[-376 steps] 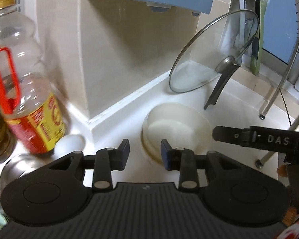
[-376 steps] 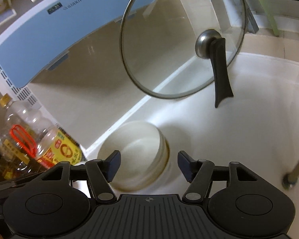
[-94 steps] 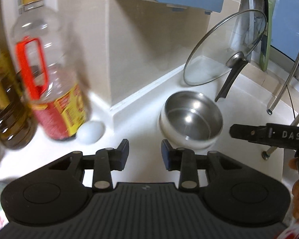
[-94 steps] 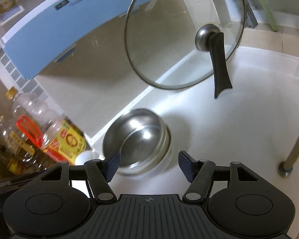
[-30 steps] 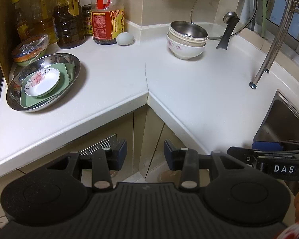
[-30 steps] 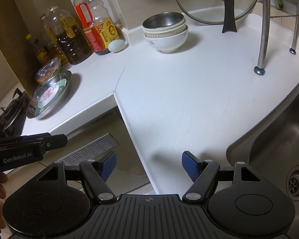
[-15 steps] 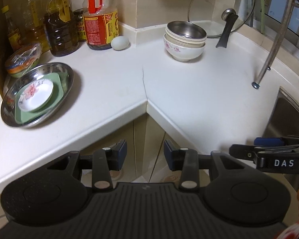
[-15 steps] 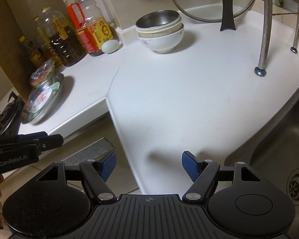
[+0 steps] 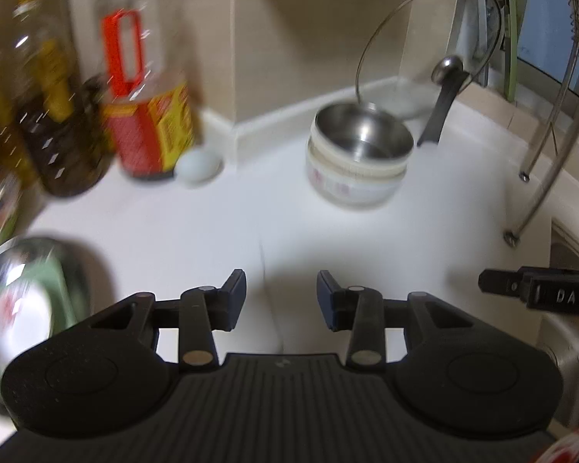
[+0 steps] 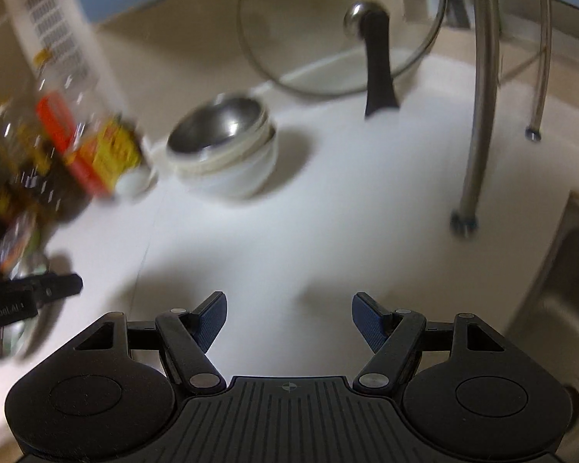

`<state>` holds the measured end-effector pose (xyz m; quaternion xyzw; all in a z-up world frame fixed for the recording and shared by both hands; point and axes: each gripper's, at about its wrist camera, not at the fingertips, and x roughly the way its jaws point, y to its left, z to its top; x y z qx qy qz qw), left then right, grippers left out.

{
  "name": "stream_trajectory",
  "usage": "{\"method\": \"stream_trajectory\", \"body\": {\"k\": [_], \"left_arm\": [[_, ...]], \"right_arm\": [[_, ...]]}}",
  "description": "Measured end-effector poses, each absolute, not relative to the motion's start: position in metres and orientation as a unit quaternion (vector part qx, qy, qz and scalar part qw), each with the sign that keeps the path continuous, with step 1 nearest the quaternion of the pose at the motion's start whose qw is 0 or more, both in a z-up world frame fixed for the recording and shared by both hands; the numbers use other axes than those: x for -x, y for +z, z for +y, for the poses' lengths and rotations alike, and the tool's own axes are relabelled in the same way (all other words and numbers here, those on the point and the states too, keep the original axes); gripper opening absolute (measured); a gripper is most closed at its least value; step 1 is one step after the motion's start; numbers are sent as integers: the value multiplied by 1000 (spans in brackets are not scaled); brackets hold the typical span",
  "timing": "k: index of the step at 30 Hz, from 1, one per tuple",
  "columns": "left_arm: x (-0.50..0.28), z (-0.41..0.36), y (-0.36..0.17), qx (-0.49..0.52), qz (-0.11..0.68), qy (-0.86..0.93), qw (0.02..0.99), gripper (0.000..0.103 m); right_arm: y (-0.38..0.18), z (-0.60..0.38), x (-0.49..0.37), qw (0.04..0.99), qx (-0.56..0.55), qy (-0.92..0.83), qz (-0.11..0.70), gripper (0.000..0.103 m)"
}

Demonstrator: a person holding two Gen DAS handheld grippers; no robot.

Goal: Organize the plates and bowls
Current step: 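Move the right tool back to the rim of the bowl stack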

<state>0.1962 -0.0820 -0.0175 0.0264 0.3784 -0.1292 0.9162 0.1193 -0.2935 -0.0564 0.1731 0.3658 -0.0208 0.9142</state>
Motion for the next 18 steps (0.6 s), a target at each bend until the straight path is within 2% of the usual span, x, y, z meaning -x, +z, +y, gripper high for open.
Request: {"method": "stream_trajectory", "body": {"k": [7, 18], "left_arm": [[-267, -100, -8, -24, 353, -170, 920, 34], [-333, -125, -8, -15, 345, -211, 914, 28]], "right_arm": [[-43, -324, -178, 920, -243, -28, 306, 71], [-43, -334, -246, 919, -297, -9, 260, 41]]}}
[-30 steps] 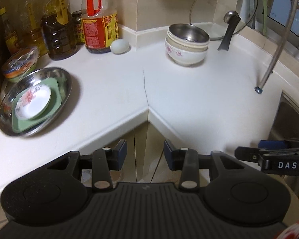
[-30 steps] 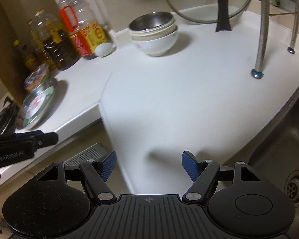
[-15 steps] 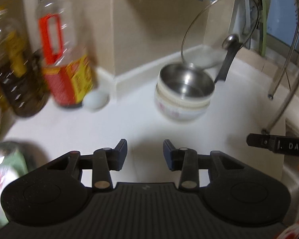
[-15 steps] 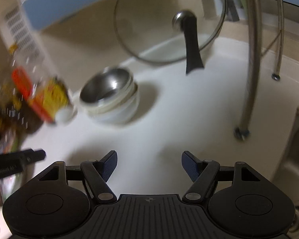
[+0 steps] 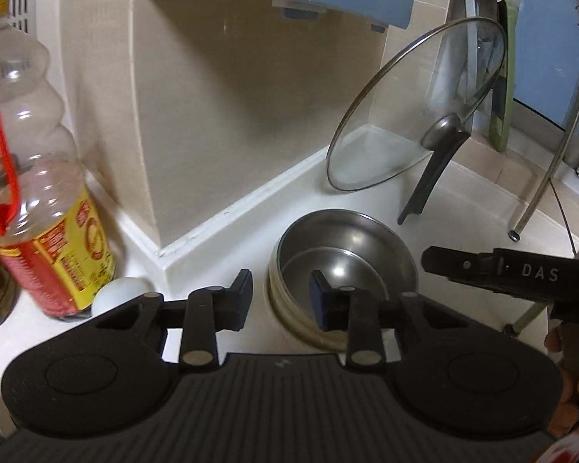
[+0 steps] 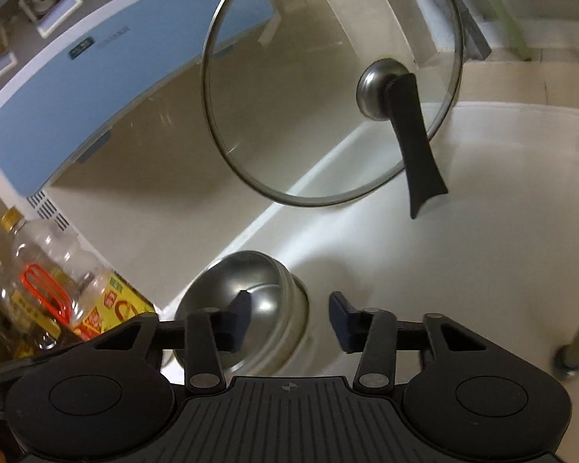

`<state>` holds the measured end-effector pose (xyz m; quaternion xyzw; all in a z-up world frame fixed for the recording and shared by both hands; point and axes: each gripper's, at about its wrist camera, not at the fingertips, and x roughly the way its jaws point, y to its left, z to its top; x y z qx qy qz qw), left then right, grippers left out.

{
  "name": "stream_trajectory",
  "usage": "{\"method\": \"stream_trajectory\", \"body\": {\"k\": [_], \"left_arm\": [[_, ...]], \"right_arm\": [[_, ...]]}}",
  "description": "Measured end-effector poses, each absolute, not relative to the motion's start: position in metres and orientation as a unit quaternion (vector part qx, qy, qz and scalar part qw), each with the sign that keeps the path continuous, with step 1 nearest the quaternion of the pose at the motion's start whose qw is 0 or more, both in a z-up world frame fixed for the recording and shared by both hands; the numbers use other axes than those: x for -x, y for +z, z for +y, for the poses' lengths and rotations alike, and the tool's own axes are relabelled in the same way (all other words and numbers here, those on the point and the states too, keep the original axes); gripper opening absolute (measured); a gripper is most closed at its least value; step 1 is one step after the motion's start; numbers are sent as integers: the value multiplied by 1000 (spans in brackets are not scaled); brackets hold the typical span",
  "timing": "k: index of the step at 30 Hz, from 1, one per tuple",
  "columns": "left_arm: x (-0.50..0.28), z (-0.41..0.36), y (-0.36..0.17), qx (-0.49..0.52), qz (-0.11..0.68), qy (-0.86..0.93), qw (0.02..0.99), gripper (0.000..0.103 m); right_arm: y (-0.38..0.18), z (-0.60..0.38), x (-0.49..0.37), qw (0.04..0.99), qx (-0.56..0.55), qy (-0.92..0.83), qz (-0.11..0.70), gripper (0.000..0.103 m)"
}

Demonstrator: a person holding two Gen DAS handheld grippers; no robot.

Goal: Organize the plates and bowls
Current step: 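Move the right tool back to the rim of the bowl stack, then close the right gripper on the stack rim and lift it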

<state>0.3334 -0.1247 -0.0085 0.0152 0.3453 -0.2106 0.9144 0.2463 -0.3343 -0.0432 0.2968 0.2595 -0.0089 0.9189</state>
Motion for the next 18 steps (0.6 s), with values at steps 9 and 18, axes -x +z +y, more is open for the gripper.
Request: {"method": "stream_trajectory", "body": {"k": [9, 18], "left_arm": [[-355, -127, -24, -7, 370, -220, 903, 21], [-362, -129, -29, -7, 380, -226, 897, 13]], "right_arm": [[-57, -339, -270, 905, -327, -9, 272, 19], [-57, -337, -271, 896, -346, -24, 278, 12]]}}
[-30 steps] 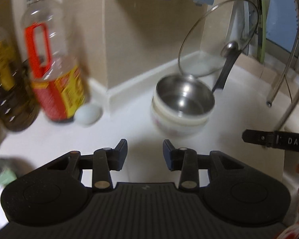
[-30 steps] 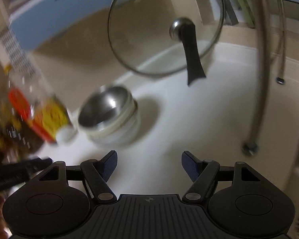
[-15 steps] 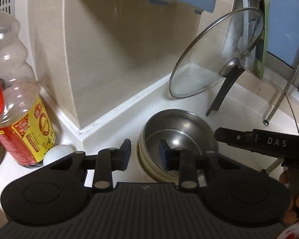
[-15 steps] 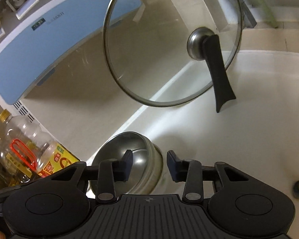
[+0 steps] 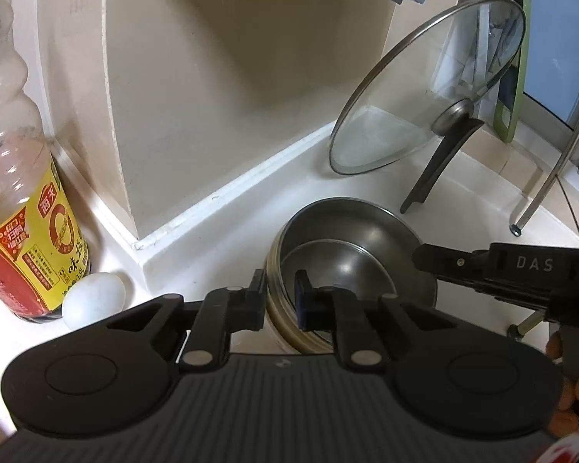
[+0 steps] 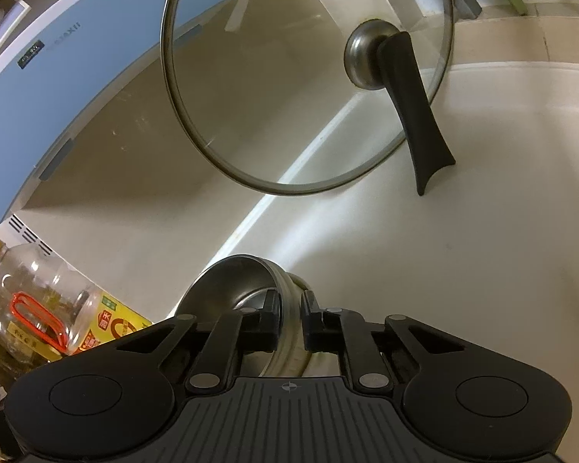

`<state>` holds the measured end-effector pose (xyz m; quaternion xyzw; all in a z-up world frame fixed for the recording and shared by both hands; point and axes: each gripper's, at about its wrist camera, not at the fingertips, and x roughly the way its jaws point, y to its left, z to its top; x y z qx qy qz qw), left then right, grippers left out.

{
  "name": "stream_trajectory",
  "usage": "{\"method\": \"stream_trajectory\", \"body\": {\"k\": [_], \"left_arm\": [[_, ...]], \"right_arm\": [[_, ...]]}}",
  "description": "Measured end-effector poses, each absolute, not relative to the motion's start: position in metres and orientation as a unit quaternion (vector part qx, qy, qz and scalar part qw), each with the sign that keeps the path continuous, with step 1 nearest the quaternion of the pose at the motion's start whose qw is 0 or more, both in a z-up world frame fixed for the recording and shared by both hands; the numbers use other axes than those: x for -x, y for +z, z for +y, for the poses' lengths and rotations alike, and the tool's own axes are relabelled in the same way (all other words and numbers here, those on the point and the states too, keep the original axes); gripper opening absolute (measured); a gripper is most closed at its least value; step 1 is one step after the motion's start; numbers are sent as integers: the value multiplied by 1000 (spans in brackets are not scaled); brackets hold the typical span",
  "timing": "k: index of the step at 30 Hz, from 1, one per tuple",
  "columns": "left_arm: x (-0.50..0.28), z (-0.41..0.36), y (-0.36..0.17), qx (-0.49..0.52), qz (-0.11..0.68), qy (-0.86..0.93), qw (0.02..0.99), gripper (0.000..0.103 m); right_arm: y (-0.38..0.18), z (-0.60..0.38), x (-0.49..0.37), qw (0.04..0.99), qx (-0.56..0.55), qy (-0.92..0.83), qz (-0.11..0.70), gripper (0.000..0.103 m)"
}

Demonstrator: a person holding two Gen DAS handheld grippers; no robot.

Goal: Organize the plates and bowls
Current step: 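Close the right gripper on the stack rim and lift it, then carry the pot-and-bowl stack with the right gripper toward the steel tray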

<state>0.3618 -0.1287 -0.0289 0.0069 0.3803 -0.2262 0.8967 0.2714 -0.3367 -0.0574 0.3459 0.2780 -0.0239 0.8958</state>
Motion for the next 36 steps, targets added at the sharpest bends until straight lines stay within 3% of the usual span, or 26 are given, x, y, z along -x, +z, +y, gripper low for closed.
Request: {"method": "stream_trajectory", "body": {"k": [11, 15, 26, 30, 36], "left_arm": [[-368, -131, -32, -4, 394, -220, 892, 17], [-371, -135, -36, -7, 406, -211, 889, 23], [-380, -142, -48, -4, 429, -209, 879, 25], [-380, -143, -49, -5, 427, -214, 878, 25], [-376, -139, -49, -12, 425, -218, 879, 25]], "right_arm": [[-52, -330, -276, 903, -313, -29, 292, 14], [-52, -322, -282, 908, -278, -46, 309, 37], [-69, -319, -295, 897, -286, -56, 332, 37], [-68, -315, -298, 895, -280, -60, 341, 29], [-64, -306, -304, 895, -252, -78, 360, 25]]}}
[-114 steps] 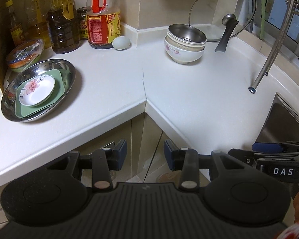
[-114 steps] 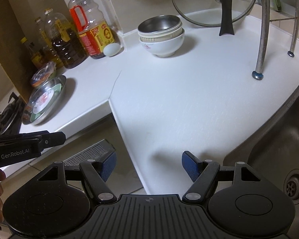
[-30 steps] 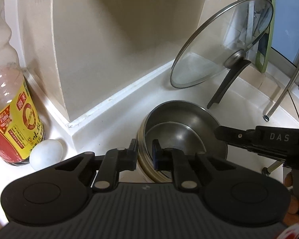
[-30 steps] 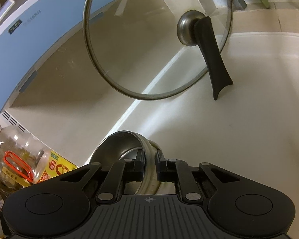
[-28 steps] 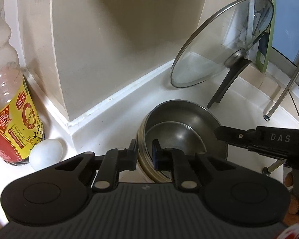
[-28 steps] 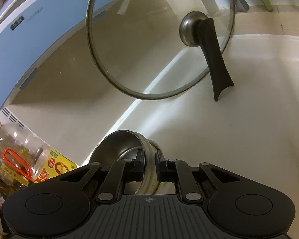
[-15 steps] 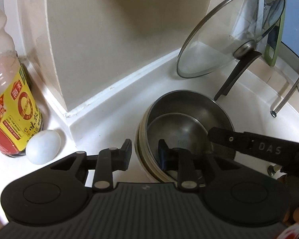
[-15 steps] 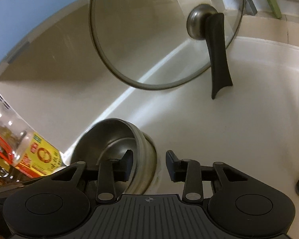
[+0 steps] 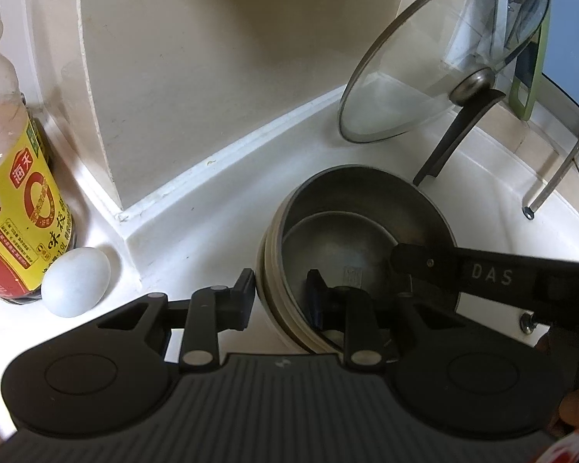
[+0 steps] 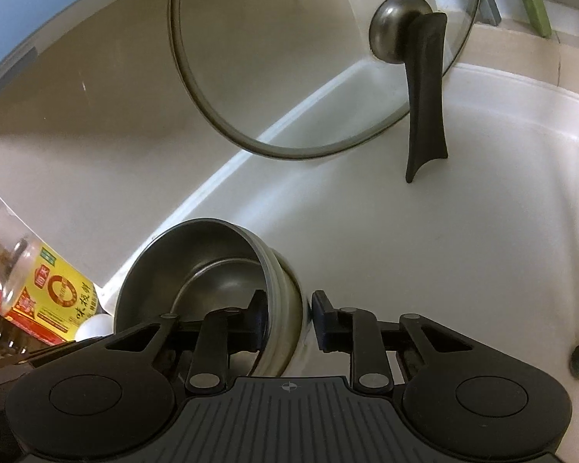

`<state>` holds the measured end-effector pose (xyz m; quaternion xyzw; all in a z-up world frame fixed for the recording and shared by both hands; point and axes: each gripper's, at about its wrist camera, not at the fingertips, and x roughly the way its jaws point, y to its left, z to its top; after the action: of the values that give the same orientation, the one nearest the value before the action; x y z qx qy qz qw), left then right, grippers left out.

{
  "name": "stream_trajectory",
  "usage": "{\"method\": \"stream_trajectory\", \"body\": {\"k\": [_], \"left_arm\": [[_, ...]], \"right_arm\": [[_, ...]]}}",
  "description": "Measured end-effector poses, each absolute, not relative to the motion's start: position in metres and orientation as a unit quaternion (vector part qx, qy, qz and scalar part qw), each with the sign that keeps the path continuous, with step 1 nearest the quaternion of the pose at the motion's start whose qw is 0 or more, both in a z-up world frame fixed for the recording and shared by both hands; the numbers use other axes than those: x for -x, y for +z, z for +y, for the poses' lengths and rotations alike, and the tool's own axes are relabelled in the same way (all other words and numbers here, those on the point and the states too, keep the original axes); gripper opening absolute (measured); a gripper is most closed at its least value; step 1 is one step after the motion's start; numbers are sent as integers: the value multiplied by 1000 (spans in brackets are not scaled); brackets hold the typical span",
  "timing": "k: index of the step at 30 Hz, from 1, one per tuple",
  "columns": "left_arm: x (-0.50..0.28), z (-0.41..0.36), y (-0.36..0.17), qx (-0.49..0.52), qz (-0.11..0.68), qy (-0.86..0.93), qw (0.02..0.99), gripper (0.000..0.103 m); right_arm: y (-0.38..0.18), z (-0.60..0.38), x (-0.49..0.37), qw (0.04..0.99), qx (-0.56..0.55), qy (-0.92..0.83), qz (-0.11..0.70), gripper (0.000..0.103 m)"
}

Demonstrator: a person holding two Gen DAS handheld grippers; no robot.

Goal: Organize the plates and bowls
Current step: 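Carry the pot-and-bowl stack with the right gripper toward the steel tray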

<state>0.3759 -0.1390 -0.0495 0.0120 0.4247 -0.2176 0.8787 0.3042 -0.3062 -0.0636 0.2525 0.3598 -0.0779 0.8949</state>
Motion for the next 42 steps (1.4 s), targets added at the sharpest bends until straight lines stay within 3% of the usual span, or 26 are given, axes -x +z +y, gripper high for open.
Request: {"method": "stream_trajectory", "body": {"k": [42], "left_arm": [[-226, -2, -39, 93, 428, 40, 898, 25]], "right_arm": [[-64, -161, -267, 879, -133, 189, 417, 25]]}}
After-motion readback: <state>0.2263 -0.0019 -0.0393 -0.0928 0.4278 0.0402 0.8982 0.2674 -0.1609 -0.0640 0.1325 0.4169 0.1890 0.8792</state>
